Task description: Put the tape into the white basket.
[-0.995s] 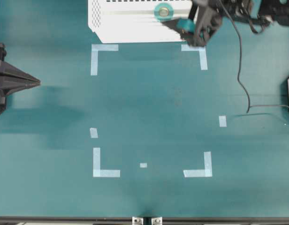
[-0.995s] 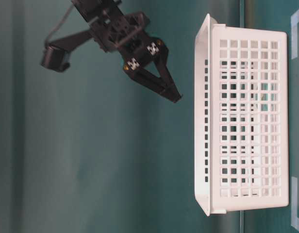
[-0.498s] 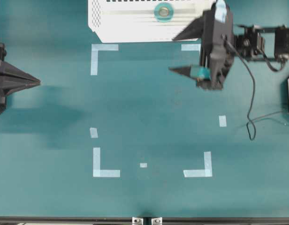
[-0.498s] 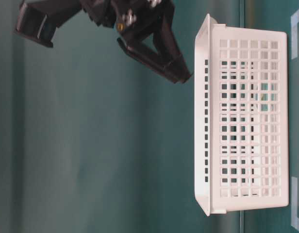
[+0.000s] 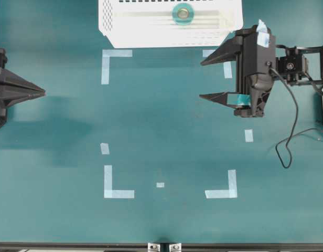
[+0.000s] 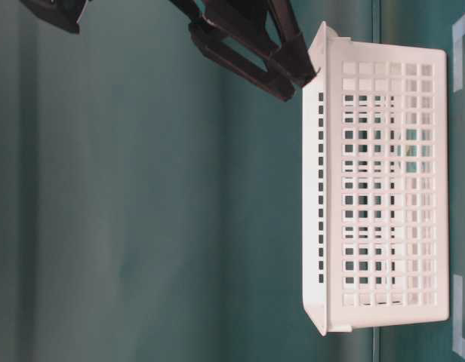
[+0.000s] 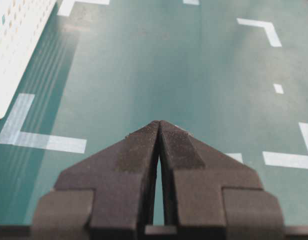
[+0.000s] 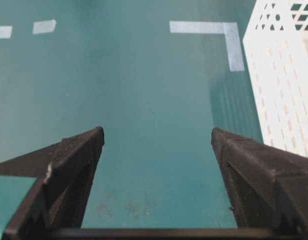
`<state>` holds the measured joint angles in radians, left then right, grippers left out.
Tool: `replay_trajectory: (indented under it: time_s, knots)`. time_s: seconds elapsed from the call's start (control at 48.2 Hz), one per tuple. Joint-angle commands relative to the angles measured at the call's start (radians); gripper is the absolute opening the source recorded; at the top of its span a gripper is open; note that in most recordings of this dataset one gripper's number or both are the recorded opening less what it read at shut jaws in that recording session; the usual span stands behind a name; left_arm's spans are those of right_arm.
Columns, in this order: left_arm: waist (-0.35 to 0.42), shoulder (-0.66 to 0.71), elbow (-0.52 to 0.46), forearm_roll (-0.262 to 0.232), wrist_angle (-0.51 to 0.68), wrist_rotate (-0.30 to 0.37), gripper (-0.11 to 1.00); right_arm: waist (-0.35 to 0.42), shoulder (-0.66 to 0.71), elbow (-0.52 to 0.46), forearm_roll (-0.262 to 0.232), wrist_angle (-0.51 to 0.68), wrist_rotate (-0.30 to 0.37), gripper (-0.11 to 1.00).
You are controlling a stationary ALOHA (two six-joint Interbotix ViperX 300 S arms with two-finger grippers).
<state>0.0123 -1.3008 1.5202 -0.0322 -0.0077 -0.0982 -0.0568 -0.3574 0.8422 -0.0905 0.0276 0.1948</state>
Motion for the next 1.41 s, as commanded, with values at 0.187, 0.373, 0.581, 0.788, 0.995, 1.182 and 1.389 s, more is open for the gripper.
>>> replay_trajectory:
  time_s: [0.187,0.373,0.581,0.788,0.995,1.182,1.389]
  knots:
    - [0.003,0.008,-0.012,0.002,-0.005,0.000,-0.10,0.002,-0.095,0.043,-0.002,-0.012,-0.002,0.91]
    - [0.003,0.008,-0.012,0.002,-0.005,0.000,-0.10,0.002,-0.183,0.109,0.000,-0.014,-0.002,0.91]
    - [0.003,0.008,-0.012,0.002,-0.005,0.000,-0.10,0.002,-0.322,0.193,-0.002,-0.014,-0.002,0.91]
    - [0.003,0.008,-0.012,0.002,-0.005,0.000,-0.10,0.002,-0.486,0.284,-0.002,-0.014,-0.002,0.91]
    - [0.005,0.008,-0.011,0.002,-0.005,0.000,-0.10,0.002,-0.660,0.380,-0.002,-0.005,-0.002,0.91]
    - [0.006,0.008,-0.009,0.002,-0.005,0.000,-0.10,0.002,-0.787,0.443,-0.002,0.026,0.003,0.91]
    - [0.006,0.008,-0.002,0.002,0.008,0.000,-0.10,0.003,-0.857,0.492,-0.002,0.074,0.003,0.91]
